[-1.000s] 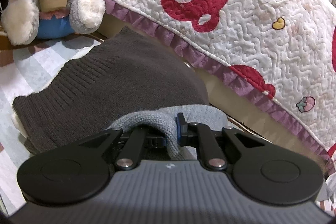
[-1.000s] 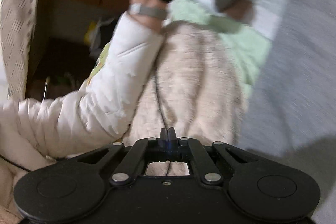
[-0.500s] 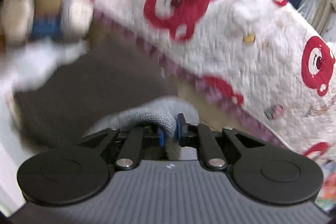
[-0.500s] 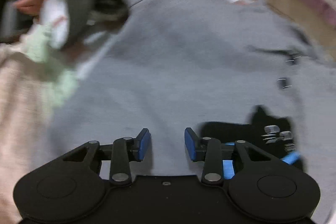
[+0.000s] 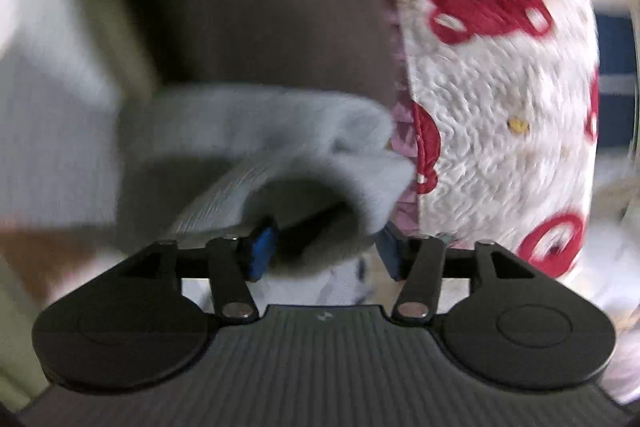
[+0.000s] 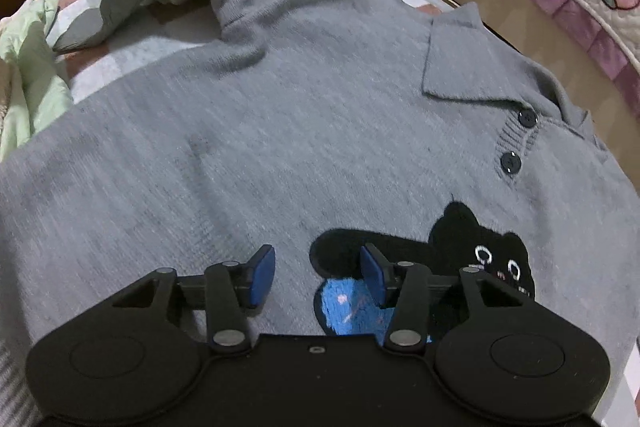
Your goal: Fold clothes
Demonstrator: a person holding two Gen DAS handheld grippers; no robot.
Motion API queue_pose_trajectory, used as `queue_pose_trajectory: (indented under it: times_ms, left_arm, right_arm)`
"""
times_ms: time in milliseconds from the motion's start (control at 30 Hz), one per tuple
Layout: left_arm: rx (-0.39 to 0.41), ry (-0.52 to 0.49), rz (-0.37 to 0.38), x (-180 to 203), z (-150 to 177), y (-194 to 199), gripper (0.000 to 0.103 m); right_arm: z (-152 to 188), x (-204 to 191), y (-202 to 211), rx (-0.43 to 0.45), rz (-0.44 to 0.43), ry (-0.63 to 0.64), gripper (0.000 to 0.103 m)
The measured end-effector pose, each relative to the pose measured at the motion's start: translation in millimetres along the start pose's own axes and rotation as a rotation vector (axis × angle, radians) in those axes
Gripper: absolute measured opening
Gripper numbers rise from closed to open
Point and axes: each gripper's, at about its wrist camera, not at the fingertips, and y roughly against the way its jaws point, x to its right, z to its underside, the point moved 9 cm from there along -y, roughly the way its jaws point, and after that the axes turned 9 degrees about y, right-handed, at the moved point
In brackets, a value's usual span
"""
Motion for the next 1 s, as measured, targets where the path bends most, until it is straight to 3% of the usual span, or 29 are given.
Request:
queue_pose_trajectory:
  times_ms: [67, 167, 300, 367, 533, 600, 700, 867, 1000]
  left_arm:
    - [0.053, 0.093, -0.065, -19, -2, 4, 0.061]
    - [0.168, 0.063, -0.101, -18, -1, 14, 0.061]
    - [0.358, 0.005, -0.095, -7, 7, 38, 0.062]
    - [0.416, 0.0, -0.095, -5, 10, 45, 0.065]
    - [0.359, 0.205, -0.018, -22, 22, 36, 0.067]
    - [0.378, 0.284, 0.009, -28, 24, 34, 0.068]
    - [0.476, 0.434, 0.051, -42, 23, 37, 0.068]
    - [0.553, 0.512, 0.115, -47, 17, 41, 0.069]
    - [0.469, 0.567, 0.144, -49, 25, 27, 0.072]
  right_arm:
    - [3, 0, 0, 0.011, -0.002, -0.03, 0.054]
    - [7, 2, 0, 0.032, -0.007, -0.1, 0.054]
    - [7, 1, 0, 0.052, 0.001, -0.131, 0.055]
    - [7, 0, 1, 0.056, 0.005, -0.131, 0.056]
    - [7, 1, -1, 0.069, 0.006, -0.137, 0.056]
    - [8, 1, 0, 0.079, 0.007, -0.143, 0.057]
    - [8, 1, 0, 0.072, 0.015, -0.159, 0.057]
    - [6, -2, 0, 0.05, 0.04, -0.156, 0.057]
    - [9, 1, 1, 0.058, 0.029, -0.193, 0.058]
